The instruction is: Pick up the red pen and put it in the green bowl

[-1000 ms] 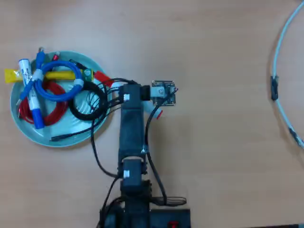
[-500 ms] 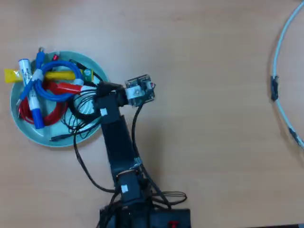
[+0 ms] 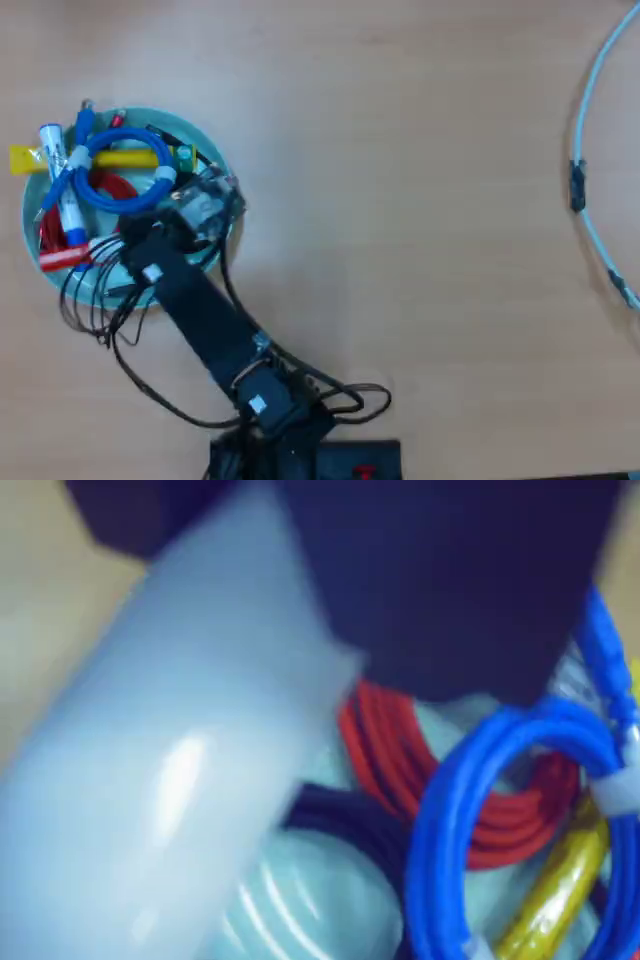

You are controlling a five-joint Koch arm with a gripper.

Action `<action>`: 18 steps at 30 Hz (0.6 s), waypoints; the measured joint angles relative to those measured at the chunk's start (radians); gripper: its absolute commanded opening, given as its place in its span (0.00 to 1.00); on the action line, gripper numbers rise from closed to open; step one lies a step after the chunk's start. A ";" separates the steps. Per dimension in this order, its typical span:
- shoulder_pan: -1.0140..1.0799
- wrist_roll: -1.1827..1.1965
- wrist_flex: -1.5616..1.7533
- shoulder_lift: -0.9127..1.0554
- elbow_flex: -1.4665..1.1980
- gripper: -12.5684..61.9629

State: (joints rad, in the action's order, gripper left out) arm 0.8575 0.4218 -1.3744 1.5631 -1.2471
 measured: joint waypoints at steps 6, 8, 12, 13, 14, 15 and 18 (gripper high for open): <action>-0.106 0.002 0.087 -0.120 0.041 0.07; -0.118 0.002 0.129 -0.152 0.043 0.07; -0.124 0.021 0.196 -0.206 0.044 0.07; -0.124 0.021 0.213 -0.222 0.044 0.07; -0.124 0.021 0.230 -0.239 0.044 0.07; -0.124 0.021 0.247 -0.253 0.044 0.07; -0.124 0.021 0.290 -0.284 0.044 0.07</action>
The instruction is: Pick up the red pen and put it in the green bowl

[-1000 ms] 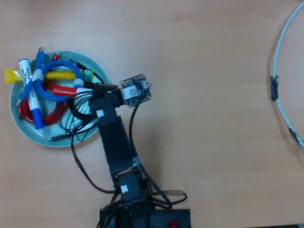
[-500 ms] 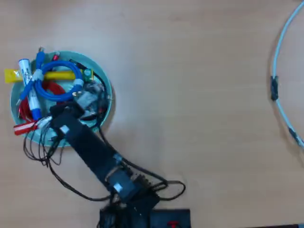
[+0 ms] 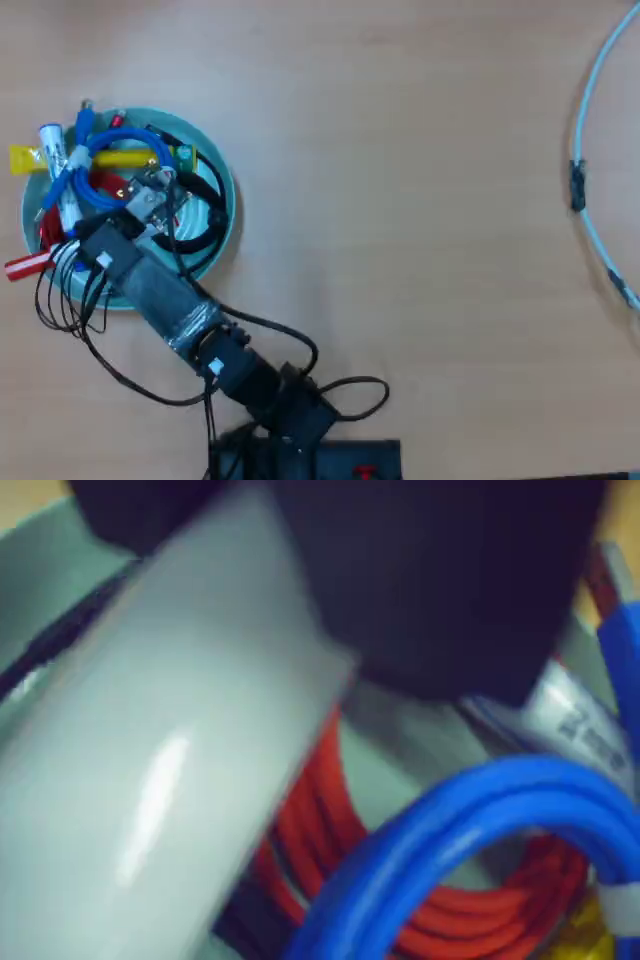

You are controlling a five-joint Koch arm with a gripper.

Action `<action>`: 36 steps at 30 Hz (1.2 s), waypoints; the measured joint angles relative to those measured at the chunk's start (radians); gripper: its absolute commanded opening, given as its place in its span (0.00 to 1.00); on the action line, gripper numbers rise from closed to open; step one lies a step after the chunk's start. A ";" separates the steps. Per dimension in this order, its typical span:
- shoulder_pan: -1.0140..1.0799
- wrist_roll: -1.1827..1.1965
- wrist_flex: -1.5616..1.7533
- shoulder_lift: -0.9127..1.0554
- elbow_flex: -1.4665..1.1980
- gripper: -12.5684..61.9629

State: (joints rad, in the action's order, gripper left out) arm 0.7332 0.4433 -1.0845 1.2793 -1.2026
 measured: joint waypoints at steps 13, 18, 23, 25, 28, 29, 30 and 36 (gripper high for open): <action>0.000 0.043 0.063 -0.071 0.000 0.07; 0.000 0.043 0.063 -0.087 0.000 0.13; -0.002 0.043 0.067 -0.095 0.000 0.27; -0.002 0.043 0.067 -0.100 0.000 0.32; -0.005 0.046 0.066 -0.100 -0.002 0.36; -0.003 0.046 0.066 -0.100 -0.002 0.36; -0.003 0.046 0.066 -0.100 -0.002 0.36; -0.005 0.046 0.067 -0.100 0.000 0.40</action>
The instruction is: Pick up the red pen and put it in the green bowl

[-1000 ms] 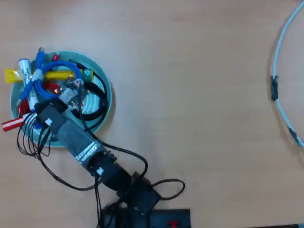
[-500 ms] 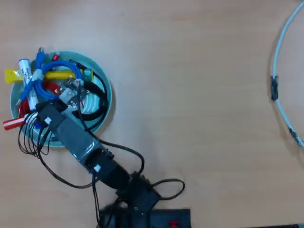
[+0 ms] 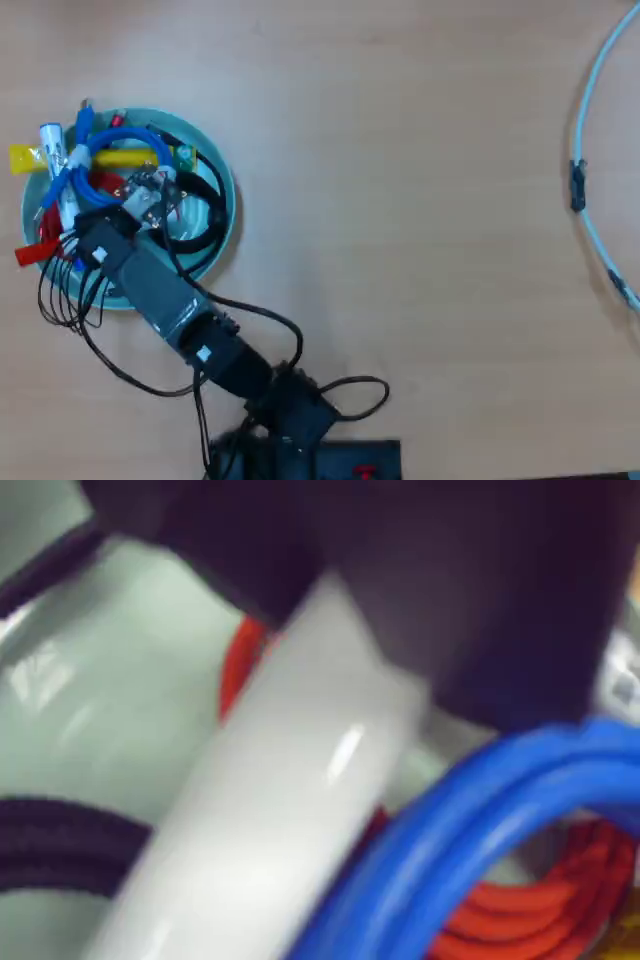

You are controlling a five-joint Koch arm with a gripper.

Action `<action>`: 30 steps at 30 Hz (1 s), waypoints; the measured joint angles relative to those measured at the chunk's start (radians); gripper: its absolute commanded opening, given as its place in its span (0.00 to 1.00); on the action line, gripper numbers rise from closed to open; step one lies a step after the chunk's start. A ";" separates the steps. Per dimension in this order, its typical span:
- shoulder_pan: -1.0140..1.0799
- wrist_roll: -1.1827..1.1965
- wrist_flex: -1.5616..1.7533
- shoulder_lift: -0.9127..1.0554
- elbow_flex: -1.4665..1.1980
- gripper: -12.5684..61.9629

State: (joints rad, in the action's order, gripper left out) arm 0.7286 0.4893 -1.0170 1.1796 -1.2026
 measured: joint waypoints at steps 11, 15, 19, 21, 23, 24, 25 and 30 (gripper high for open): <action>-0.005 0.023 0.000 0.000 0.000 0.62; -0.003 0.043 -0.054 0.000 0.000 0.62; 0.009 0.040 -0.163 0.017 0.002 0.62; 0.014 0.043 -0.247 0.052 0.002 0.62; 0.023 0.043 -0.328 0.097 0.002 0.62; 0.032 0.043 -0.360 0.118 0.002 0.62; 0.044 0.043 -0.393 0.138 0.002 0.62; 0.106 -0.043 -0.471 0.232 -0.020 0.62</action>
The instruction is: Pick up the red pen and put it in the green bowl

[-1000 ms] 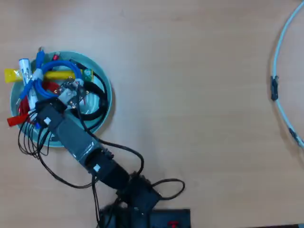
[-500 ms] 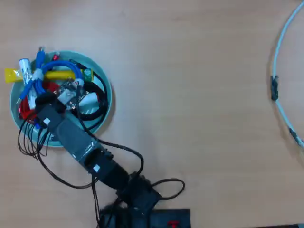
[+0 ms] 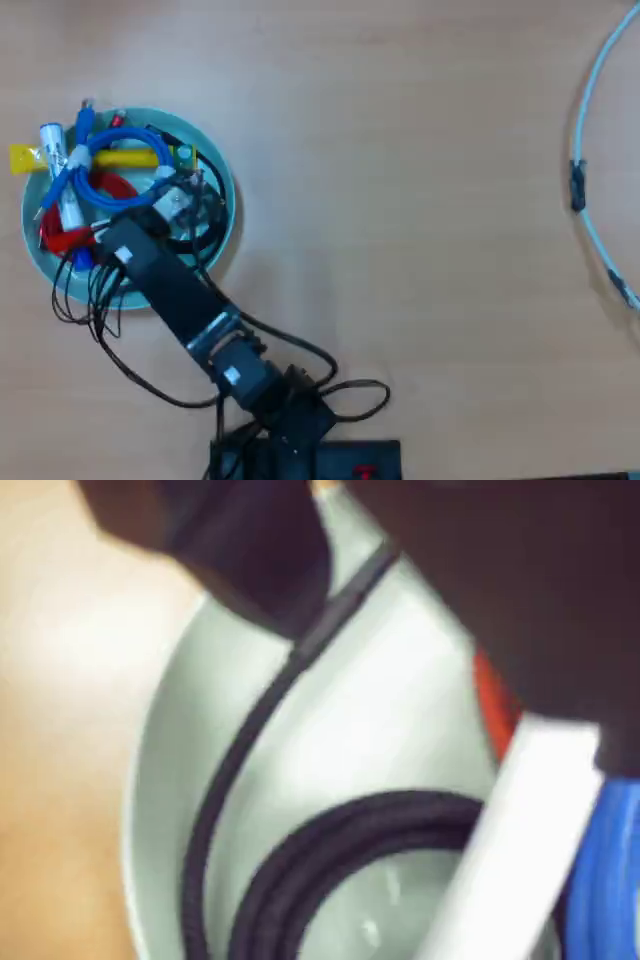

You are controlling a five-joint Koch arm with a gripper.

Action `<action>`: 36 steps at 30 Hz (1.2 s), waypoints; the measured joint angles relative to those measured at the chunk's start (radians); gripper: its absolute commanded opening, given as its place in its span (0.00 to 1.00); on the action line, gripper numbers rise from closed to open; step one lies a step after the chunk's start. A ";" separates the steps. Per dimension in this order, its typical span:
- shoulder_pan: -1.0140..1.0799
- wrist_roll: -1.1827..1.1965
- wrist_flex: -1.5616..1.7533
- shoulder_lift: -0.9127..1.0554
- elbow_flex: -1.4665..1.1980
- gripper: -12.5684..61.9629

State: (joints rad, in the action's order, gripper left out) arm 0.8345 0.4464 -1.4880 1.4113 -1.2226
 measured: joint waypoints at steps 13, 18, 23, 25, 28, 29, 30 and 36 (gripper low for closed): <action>0.284 -0.325 0.176 0.479 -0.612 0.62; 0.499 -0.417 0.331 0.632 -0.890 0.61; 0.729 -0.486 0.545 0.664 -1.163 0.61; 0.782 -0.500 0.638 0.673 -1.259 0.61; 0.838 -0.500 0.755 0.716 -1.358 0.61; 0.857 -0.500 0.776 0.735 -1.381 0.61; 0.881 -0.500 0.790 0.753 -1.401 0.61; 0.956 -0.500 0.856 0.808 -1.480 0.60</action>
State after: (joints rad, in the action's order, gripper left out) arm 1.7902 -0.0537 -0.6320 2.2197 -2.7029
